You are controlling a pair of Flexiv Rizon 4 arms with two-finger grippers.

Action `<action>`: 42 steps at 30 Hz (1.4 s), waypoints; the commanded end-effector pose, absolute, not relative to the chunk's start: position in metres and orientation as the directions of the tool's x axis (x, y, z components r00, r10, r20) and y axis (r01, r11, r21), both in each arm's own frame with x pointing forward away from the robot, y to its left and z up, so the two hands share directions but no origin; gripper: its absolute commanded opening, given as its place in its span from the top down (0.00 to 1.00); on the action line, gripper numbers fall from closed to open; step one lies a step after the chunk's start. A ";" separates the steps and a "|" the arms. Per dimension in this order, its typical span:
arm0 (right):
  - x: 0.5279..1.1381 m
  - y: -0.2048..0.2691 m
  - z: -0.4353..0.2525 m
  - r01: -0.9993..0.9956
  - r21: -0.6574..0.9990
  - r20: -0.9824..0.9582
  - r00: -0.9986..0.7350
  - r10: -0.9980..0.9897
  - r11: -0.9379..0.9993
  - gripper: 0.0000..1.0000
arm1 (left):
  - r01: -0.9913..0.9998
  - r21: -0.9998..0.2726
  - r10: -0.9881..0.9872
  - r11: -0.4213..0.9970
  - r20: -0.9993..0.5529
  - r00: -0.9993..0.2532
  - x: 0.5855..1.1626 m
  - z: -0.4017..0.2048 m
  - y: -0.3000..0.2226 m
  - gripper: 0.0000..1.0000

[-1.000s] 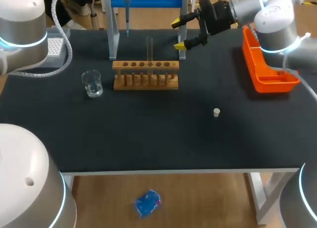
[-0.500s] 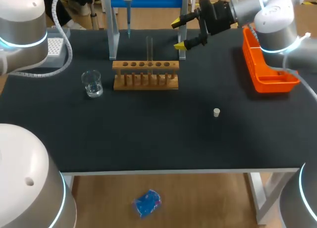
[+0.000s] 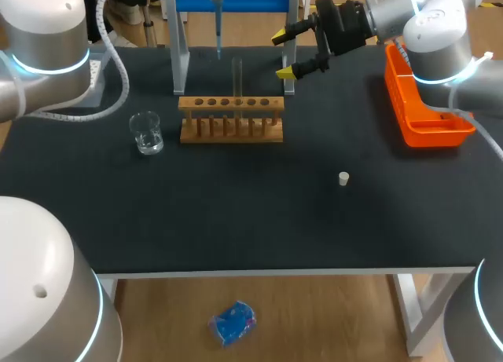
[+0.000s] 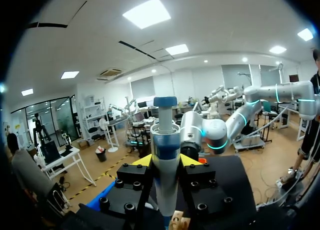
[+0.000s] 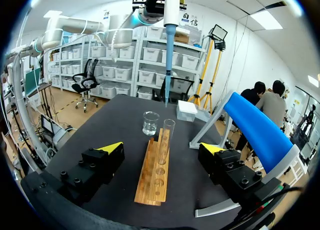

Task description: Invert the test tube, pick up the pipette, mount the tip to pipette, aspirate from beaker and dispense into the tube, eject the tip, return the pipette, and cap with the stopper.

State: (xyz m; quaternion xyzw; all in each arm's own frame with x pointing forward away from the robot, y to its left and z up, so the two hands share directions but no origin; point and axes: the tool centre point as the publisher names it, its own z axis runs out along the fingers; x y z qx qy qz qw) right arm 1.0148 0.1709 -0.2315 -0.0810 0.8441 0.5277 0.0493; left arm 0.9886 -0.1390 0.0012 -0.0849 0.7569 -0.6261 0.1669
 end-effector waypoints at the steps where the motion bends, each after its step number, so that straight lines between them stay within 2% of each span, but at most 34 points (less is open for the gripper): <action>1: 1.016 0.170 -0.231 -0.189 0.882 -0.168 -0.982 -0.087 0.431 0.00 | 0.089 -0.978 -0.336 0.188 -0.149 -0.930 0.996 0.000 -0.148 1.00; 42: 1.016 0.170 -0.231 -0.189 0.882 -0.168 -0.982 -0.087 0.431 0.00 | 0.060 -0.988 -0.309 0.143 -0.102 -0.945 1.007 -0.014 -0.161 1.00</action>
